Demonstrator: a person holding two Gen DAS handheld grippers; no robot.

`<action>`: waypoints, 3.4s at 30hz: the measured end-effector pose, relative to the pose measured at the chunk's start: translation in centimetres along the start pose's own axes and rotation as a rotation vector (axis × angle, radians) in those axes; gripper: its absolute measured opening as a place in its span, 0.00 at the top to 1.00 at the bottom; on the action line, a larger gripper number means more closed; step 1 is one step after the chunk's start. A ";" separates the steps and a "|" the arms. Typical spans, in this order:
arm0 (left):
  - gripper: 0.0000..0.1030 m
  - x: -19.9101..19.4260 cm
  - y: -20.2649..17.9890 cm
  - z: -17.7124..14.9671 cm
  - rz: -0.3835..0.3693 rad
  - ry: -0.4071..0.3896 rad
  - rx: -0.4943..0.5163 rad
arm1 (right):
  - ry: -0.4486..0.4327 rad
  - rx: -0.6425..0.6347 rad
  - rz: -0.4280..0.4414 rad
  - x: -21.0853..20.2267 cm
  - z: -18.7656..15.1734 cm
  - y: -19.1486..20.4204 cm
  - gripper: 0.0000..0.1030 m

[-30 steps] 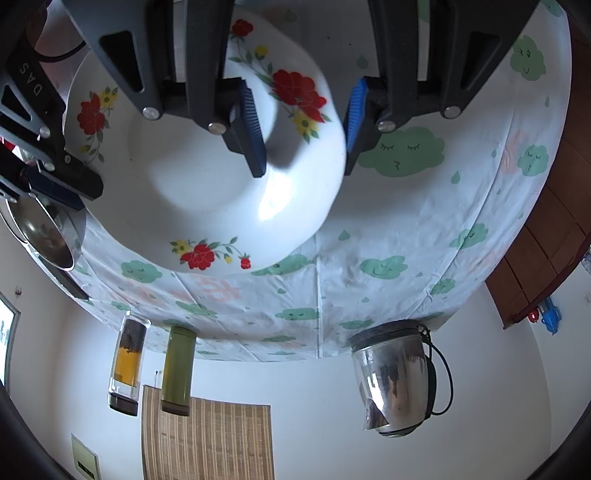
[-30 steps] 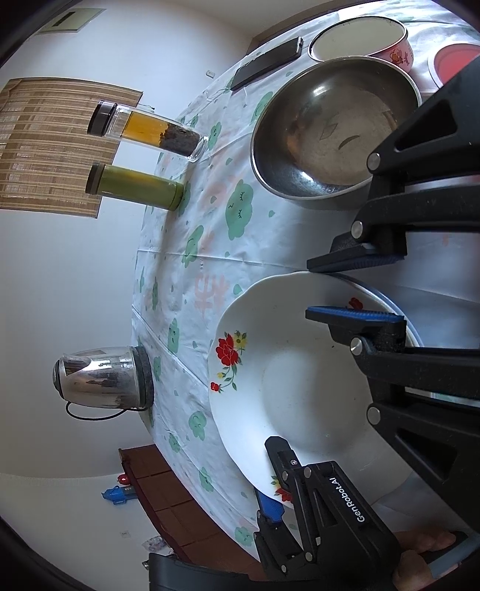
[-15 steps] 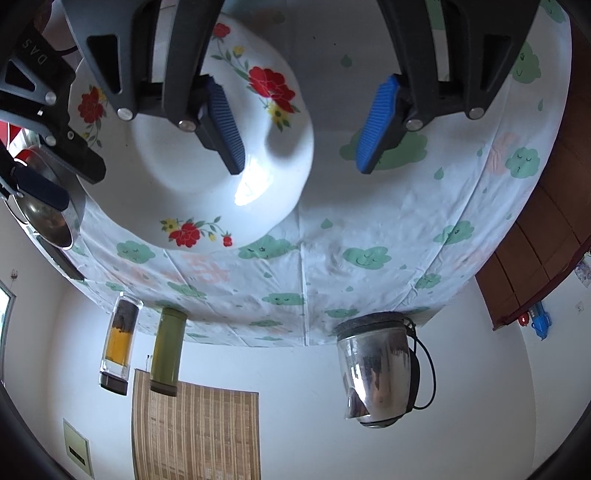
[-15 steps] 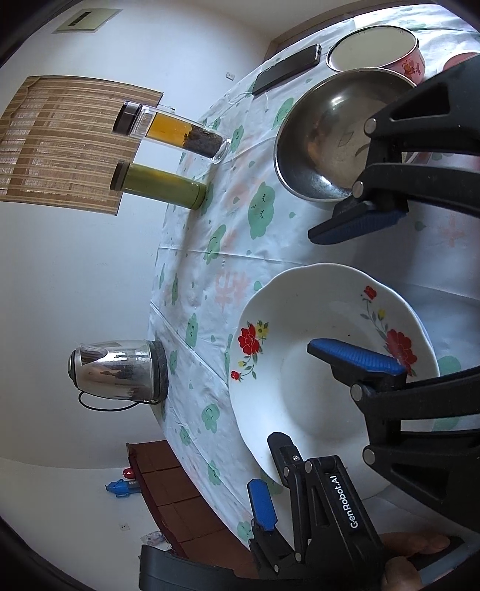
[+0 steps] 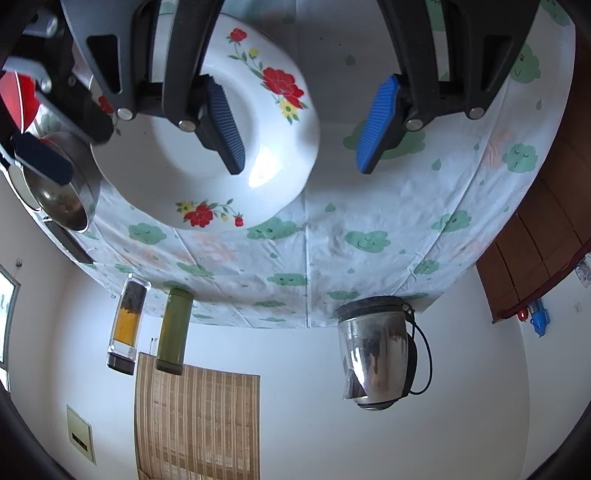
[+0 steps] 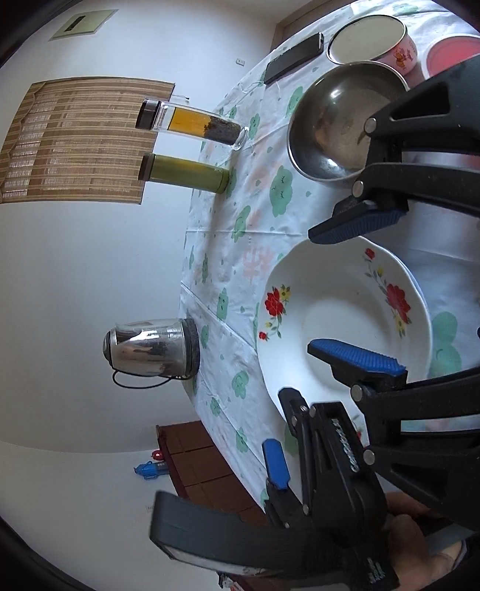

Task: Organize plates and bowls
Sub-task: 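Move both grippers toward the pink plastic bowl, then grasp the pink bowl rim with the left gripper while the right gripper grasps it too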

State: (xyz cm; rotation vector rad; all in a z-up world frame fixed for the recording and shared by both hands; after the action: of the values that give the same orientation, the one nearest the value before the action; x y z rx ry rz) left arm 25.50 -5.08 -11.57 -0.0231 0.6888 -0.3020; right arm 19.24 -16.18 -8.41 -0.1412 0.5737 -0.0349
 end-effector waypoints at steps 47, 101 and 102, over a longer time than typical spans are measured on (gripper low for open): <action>0.38 -5.6 -19.1 -4.5 -0.254 0.064 0.174 | 0.009 0.102 -0.232 -11.3 -8.1 -19.0 0.39; 0.93 -4.5 -24.2 -5.9 -0.352 0.113 0.227 | 0.040 0.168 -0.133 -9.0 -10.2 -19.4 0.91; 0.93 -4.7 -24.1 -5.7 -0.351 0.109 0.225 | 0.033 0.168 -0.133 -9.1 -9.9 -19.4 0.91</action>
State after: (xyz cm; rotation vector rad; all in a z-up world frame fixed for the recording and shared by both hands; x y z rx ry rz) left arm 12.07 -26.40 -10.19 0.0883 0.7552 -0.7211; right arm 6.29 -35.92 -8.97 -0.0148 0.5914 -0.2142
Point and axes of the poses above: each gripper's, at about its wrist camera, not at the fingertips, and x roughly the way its jaws point, y to its left, z to its top, the point moved 6 cm from there along x, roughly the way its jaws point, and after that the axes turned 10 degrees about -z, right-handed, at the moved point
